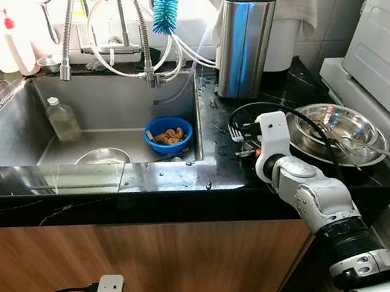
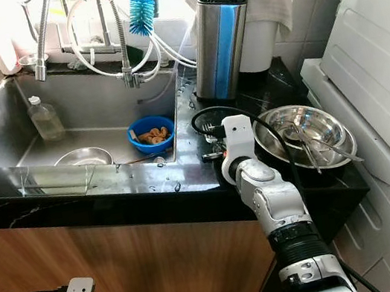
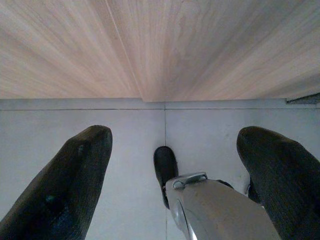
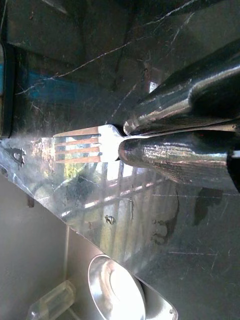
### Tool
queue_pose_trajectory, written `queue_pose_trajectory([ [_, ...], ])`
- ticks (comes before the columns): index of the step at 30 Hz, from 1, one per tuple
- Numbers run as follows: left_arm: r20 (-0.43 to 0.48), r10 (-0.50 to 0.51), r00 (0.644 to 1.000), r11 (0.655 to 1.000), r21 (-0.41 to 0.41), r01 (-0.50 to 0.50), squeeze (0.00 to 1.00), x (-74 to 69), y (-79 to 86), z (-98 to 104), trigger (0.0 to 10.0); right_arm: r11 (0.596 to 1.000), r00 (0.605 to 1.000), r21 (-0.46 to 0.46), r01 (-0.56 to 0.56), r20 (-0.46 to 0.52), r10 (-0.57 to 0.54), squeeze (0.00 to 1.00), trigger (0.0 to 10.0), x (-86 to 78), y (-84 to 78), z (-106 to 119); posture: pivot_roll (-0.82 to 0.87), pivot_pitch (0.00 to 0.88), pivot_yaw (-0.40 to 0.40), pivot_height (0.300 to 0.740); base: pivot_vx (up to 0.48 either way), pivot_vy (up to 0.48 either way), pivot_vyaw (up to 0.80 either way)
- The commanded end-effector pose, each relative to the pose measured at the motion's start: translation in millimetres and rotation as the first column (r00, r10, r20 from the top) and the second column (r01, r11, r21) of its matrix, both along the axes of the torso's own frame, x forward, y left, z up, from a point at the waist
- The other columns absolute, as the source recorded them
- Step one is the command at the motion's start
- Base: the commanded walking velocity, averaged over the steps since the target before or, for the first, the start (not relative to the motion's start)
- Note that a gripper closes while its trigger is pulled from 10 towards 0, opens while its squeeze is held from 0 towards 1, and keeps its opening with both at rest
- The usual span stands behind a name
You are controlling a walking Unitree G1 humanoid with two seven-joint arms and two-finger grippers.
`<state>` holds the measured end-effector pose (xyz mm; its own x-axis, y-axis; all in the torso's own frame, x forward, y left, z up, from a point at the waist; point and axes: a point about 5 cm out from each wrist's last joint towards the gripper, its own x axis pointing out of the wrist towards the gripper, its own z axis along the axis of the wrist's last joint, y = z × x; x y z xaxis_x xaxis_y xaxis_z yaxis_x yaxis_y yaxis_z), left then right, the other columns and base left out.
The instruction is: Kitchen organization
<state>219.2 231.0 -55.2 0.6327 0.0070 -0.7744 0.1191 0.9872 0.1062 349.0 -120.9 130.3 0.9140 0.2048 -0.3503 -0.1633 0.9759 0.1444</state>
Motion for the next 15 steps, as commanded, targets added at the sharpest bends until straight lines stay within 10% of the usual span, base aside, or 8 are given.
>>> queue_pose_trajectory([
  [1, -0.017, -0.005, 1.0, 1.0, -0.01, 0.005, 0.0, -0.6, -4.0, -2, 10.0, 1.0, 1.0, 0.003, 0.011, 0.008, -0.011, 0.0, 0.0, 1.3, -1.6, 2, 0.17, 0.0, -0.137, 0.736, 0.0, 0.0, 0.0],
  [7, -0.014, -0.003, 1.0, 1.0, -0.006, 0.003, 0.0, -0.5, -4.2, -2, 10.0, 0.998, 0.994, 0.052, 0.044, 0.094, -0.049, 0.0, 0.0, 2.0, -1.0, 12, 0.17, 0.0, -0.132, 0.736, 0.0, 0.0, 0.0],
  [9, -0.012, 0.0, 1.0, 1.0, -0.002, 0.0, 0.0, -0.7, -3.8, -2, 10.0, 0.994, 0.983, 0.083, 0.076, 0.158, -0.089, 0.0, 3.9, 3.2, -3.0, 22, 0.17, 0.0, -0.129, 0.736, 0.0, 0.0, 0.0],
  [10, -0.013, 0.001, 1.0, 1.0, 0.0, -0.001, 0.0, -1.2, -3.6, -2, 10.0, 0.989, 0.974, 0.102, 0.104, 0.192, -0.122, 0.0, 10.0, 4.0, -6.6, 26, 0.17, 0.0, -0.128, 0.736, 0.0, 0.0, 0.0],
  [15, -0.02, 0.004, 1.0, 1.0, 0.016, -0.004, 0.0, -3.0, -3.2, -3, 10.0, 0.984, 0.945, 0.144, 0.101, 0.296, -0.14, 0.0, 10.0, 1.4, -6.1, 38, 0.17, 0.0, -0.123, 0.736, 0.0, 0.0, 0.0],
])
